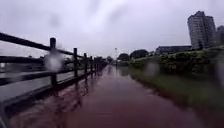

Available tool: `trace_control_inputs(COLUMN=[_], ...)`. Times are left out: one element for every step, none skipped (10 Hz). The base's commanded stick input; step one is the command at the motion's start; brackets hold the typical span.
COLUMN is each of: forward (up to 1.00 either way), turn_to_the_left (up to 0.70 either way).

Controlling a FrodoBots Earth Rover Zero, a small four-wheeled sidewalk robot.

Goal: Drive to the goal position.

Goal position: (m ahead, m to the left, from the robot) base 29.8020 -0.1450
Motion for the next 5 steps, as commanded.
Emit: trace_control_inputs(forward=[1.00, 1.00, 1.00, 1.00, 1.00], turn_to_the_left=[0.01, 0.01, 0.01, 0.01, 0.01])
